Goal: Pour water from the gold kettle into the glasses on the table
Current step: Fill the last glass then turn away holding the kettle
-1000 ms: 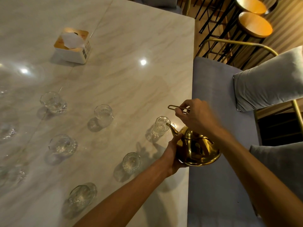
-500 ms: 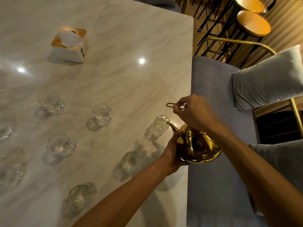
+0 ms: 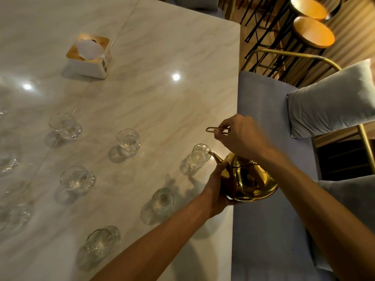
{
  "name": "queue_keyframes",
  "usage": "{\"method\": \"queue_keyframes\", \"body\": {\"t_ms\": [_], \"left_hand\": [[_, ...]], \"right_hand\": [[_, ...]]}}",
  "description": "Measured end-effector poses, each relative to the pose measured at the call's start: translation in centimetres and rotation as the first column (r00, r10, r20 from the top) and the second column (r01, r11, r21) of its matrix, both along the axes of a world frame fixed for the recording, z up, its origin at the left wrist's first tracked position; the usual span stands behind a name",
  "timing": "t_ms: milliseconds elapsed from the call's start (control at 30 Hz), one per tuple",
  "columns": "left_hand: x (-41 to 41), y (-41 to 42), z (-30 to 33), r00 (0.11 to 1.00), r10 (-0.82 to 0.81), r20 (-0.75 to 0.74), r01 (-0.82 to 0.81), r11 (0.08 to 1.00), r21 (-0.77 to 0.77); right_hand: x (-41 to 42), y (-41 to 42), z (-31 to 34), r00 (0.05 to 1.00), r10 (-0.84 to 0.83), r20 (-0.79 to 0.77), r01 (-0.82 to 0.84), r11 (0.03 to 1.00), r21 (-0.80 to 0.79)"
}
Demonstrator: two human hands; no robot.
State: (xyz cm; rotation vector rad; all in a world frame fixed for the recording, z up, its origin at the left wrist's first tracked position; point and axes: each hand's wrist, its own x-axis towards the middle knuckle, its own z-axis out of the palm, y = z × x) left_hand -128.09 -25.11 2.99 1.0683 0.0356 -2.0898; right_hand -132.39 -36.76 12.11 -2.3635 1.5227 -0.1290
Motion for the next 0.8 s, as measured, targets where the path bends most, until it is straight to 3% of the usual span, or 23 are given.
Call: {"method": "queue_keyframes", "body": {"t_ms": [800], "left_hand": [[-0.05,0.23,-0.34,0.999,0.015,-0.043,-0.016,1.0,-0.026]], "right_hand": [[0.27,-0.2,0.07,1.0,0.006,-0.026,-0.006,1.0,0.011]]}}
